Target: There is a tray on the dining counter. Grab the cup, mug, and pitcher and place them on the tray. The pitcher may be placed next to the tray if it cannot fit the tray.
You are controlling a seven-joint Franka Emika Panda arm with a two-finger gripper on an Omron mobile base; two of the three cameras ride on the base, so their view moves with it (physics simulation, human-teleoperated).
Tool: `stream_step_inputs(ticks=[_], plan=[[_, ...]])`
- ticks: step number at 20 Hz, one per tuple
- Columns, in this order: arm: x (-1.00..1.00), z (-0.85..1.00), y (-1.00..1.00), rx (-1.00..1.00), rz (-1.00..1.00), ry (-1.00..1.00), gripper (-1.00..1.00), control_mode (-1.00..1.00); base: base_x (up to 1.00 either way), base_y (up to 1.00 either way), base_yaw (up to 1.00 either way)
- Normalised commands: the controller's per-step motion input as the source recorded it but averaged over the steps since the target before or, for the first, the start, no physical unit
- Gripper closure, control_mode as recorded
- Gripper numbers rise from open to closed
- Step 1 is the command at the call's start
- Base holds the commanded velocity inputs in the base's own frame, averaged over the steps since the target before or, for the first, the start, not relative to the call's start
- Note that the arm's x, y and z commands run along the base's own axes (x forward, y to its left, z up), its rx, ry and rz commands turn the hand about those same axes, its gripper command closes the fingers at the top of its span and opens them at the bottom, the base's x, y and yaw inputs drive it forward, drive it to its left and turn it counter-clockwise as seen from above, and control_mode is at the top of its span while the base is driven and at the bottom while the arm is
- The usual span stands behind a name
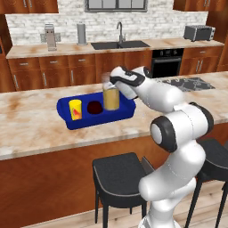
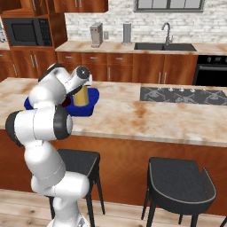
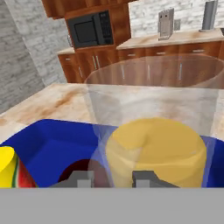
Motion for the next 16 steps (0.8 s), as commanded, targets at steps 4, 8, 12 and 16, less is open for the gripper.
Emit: stream_step_inputs(ticks=[4, 8, 12, 16], plan=[[-0.65, -0.40, 0.00, 0.01, 0.00, 0.00, 1.00, -1.00, 0.00, 0.00, 0.00], [-0.04, -0.03, 0.00, 0.00, 0.00, 0.00, 1.00, -1.00, 0.00, 0.00, 0.00], [0.00, 0.00, 0.00, 0.00, 0.00, 0.00, 1.00, -1.00, 0.00, 0.00, 0.00], [0.00, 0.00, 0.00, 0.00, 0.00, 0.00, -1.00, -1.00, 0.00, 0.00, 0.00]])
